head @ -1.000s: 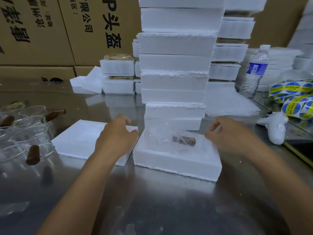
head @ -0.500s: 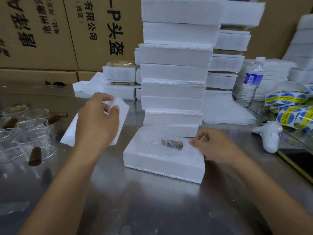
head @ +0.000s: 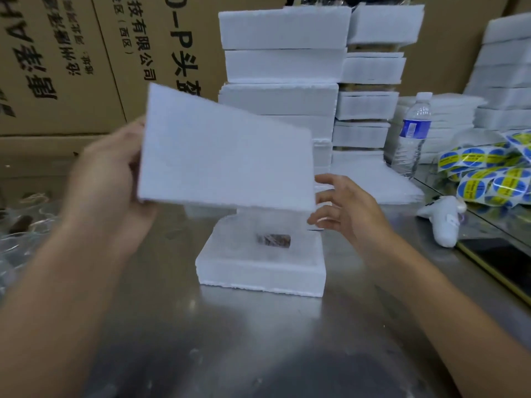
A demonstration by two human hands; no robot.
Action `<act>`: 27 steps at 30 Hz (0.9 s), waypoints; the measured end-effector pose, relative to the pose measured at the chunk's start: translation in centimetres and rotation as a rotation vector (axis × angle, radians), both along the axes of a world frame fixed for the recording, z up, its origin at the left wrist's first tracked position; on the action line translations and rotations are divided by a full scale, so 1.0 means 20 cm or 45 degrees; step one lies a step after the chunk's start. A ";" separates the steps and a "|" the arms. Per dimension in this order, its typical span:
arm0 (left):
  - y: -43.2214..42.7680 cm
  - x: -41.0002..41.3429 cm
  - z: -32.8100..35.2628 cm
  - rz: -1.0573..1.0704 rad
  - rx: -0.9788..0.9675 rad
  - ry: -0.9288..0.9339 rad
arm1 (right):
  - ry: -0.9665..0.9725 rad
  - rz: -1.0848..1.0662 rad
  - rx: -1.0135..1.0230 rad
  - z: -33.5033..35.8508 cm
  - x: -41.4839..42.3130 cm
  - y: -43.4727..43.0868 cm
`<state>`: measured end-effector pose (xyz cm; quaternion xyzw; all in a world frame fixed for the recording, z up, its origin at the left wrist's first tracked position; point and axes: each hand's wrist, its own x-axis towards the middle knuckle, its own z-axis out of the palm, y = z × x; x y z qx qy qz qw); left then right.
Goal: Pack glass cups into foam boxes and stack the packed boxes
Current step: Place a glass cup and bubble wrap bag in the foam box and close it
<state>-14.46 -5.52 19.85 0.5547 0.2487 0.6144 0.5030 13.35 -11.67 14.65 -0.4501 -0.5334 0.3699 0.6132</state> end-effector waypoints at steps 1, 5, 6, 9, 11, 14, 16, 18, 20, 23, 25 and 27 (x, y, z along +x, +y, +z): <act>-0.04 0.06 -0.01 -0.189 -0.053 -0.018 | 0.087 0.094 -0.022 0.01 -0.01 0.00; -0.03 0.17 -0.13 -0.316 -0.341 -0.140 | 0.220 0.111 -0.028 0.03 0.00 -0.01; -0.01 0.19 -0.16 -0.357 -0.393 -0.174 | 0.238 0.074 -0.023 0.03 0.01 -0.01; 0.00 0.21 -0.21 -0.283 -0.358 -0.152 | 0.206 -0.015 -0.055 0.02 0.04 0.00; 0.01 0.22 -0.25 -0.118 -0.260 -0.050 | 0.124 -0.022 -0.097 0.02 0.06 0.01; 0.02 0.22 -0.28 0.007 -0.261 0.044 | -0.010 0.014 -0.208 0.01 0.09 0.02; 0.01 0.23 -0.30 0.061 -0.272 0.100 | -0.100 0.052 -0.273 0.00 0.11 0.02; 0.00 0.23 -0.31 0.016 -0.286 0.146 | -0.157 0.080 -0.321 -0.02 0.13 0.03; 0.00 0.23 -0.32 -0.080 -0.308 0.167 | -0.194 0.095 -0.365 -0.05 0.14 0.03; 0.00 0.22 -0.32 -0.085 -0.329 0.184 | -0.245 0.133 -0.417 -0.08 0.14 0.04; 0.01 0.21 -0.33 -0.050 -0.375 0.151 | -0.272 0.136 -0.420 -0.09 0.12 0.04; 0.02 0.21 -0.34 -0.031 -0.435 0.114 | -0.268 0.112 -0.386 -0.09 0.11 0.04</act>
